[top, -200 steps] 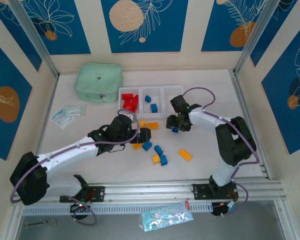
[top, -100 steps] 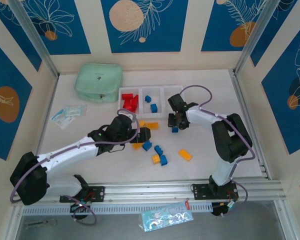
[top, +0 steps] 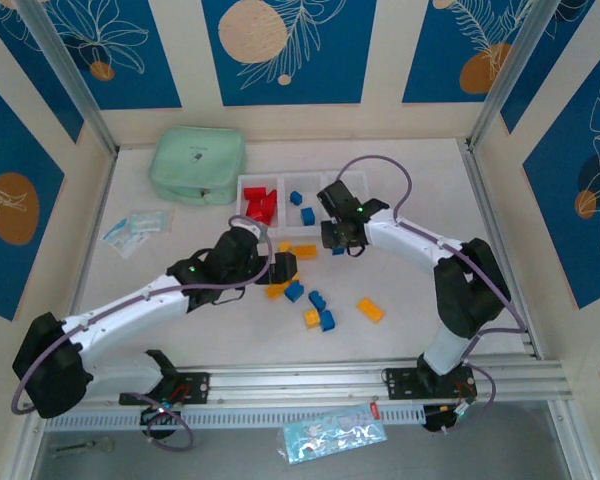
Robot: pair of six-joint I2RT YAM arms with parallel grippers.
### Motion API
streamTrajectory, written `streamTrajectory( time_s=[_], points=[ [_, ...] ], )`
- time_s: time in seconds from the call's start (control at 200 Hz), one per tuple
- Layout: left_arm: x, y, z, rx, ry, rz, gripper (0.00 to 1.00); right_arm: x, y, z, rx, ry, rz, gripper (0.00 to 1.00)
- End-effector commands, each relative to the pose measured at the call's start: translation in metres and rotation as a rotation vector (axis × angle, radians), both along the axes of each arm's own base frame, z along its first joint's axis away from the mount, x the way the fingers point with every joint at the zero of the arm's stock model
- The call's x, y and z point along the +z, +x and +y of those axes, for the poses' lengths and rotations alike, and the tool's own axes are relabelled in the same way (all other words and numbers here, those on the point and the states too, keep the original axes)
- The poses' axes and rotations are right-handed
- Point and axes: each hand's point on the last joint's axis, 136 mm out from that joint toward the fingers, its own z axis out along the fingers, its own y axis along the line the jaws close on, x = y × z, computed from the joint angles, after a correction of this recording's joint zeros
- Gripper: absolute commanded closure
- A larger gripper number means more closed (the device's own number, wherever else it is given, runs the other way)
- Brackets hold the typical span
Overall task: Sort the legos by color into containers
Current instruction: Pick up the lego from the center of the table, then place the lego in the container.
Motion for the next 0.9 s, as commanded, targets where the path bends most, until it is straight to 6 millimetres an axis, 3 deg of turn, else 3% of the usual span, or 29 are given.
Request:
streamTrajectory(
  time_s=[0.0, 0.15, 0.315, 0.525, 0.7, 0.895],
  points=[
    [0.021, 0.011, 0.013, 0.023, 0.01, -0.046, 0.01, 0.025, 0.017, 0.016, 0.051, -0.001, -0.063, 0.64],
    [0.028, 0.023, 0.024, 0.049, 0.021, -0.052, 0.01, 0.037, 0.054, 0.04, 0.079, 0.015, -0.113, 0.64],
    [0.029, 0.037, 0.033, 0.081, 0.008, -0.048, 0.01, 0.028, 0.096, 0.065, 0.115, -0.013, -0.143, 0.64],
    [0.025, 0.046, 0.036, 0.101, -0.007, -0.028, 0.01, 0.015, 0.138, 0.066, 0.09, -0.029, -0.145, 0.58],
    [0.025, 0.047, 0.037, 0.101, 0.001, -0.024, 0.01, 0.033, 0.143, 0.069, 0.104, -0.002, -0.163, 0.49],
    [0.026, 0.042, 0.036, 0.086, -0.006, -0.019, 0.01, 0.06, 0.12, 0.072, 0.144, 0.027, -0.197, 0.46]
  ],
)
